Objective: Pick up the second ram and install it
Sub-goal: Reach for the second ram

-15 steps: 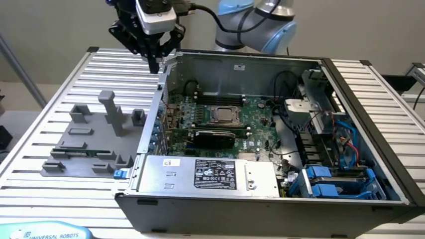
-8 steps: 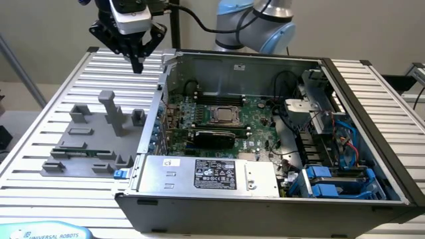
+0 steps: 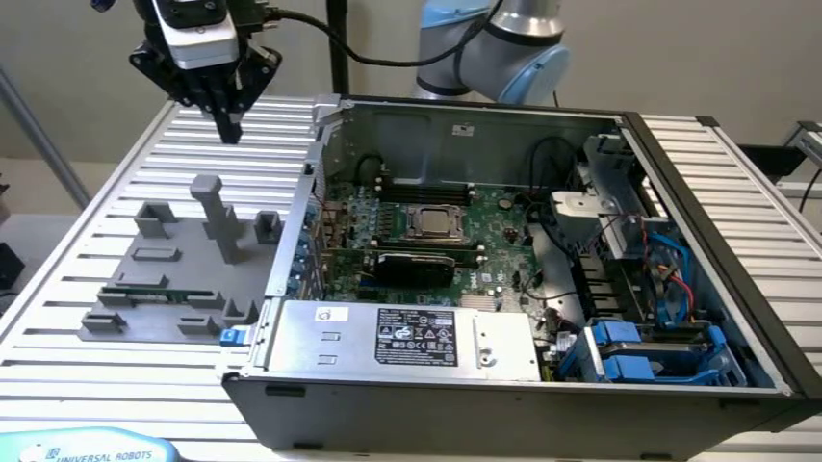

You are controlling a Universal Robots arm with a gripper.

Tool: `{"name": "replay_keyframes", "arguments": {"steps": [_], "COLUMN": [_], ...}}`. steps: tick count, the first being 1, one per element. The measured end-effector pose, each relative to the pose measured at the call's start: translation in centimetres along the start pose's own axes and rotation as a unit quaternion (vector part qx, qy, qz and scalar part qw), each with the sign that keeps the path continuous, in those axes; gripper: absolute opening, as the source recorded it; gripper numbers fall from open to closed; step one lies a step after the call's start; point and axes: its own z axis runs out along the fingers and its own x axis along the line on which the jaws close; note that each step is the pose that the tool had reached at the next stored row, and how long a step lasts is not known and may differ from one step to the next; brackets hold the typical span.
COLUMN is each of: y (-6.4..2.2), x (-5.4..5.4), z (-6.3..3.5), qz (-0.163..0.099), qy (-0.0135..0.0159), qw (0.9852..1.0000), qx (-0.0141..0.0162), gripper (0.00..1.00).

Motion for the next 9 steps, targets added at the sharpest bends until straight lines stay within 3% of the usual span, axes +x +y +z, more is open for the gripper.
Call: {"name": "replay_keyframes", "arguments": {"steps": [9], "y": [-0.51], "x": [4.1], "z": [0.89], "qz": [0.0], "qy": [0.0], "qw": [1.0], "qx": [0.0008], "gripper": [0.11]}}
